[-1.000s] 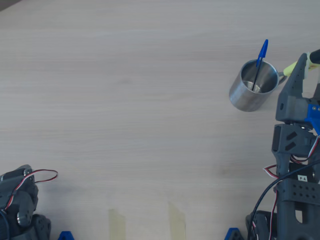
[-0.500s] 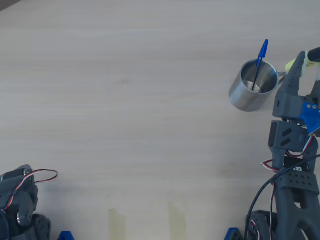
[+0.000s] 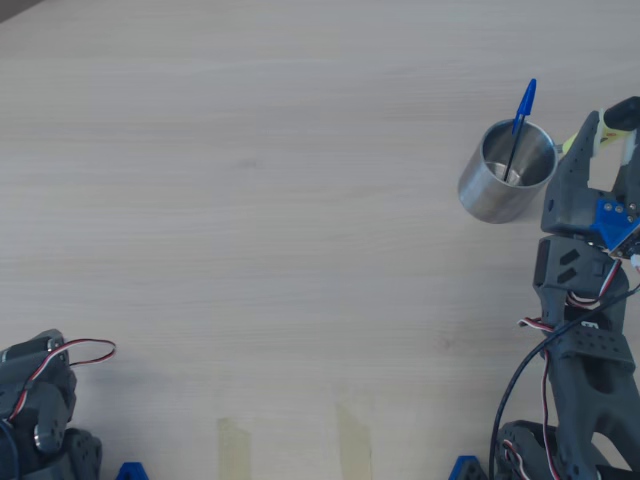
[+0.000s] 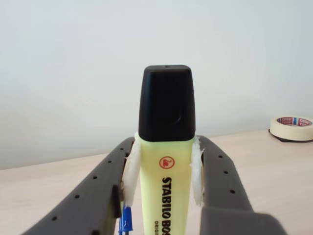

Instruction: Grab the yellow pen and put it in the silver cup.

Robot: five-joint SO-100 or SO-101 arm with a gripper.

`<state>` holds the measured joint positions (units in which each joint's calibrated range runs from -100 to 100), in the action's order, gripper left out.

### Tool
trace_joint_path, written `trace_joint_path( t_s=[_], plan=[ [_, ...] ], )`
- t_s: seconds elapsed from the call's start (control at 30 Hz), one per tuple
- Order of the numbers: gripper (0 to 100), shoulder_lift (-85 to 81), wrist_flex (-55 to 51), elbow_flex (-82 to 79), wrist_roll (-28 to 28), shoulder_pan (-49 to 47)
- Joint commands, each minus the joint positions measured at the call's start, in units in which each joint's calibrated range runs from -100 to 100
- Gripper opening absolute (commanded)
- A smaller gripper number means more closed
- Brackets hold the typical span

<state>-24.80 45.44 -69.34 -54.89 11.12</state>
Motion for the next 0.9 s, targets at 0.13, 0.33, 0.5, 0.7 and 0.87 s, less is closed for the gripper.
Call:
trace_joint_path(
  t_s=[0.13,0.33,0.5,0.7,0.87],
  plan=[
    [14,2.8,0.8,0.6,0.4,0.0],
    [14,5.9,0.8,1.0,0.4,0.0],
    [14,10.3,0.8,2.7,0.4,0.7],
    [14,15.0,0.8,7.6,0.4,0.8],
    [14,18.0,0.8,9.4,0.4,0.3]
  ],
)
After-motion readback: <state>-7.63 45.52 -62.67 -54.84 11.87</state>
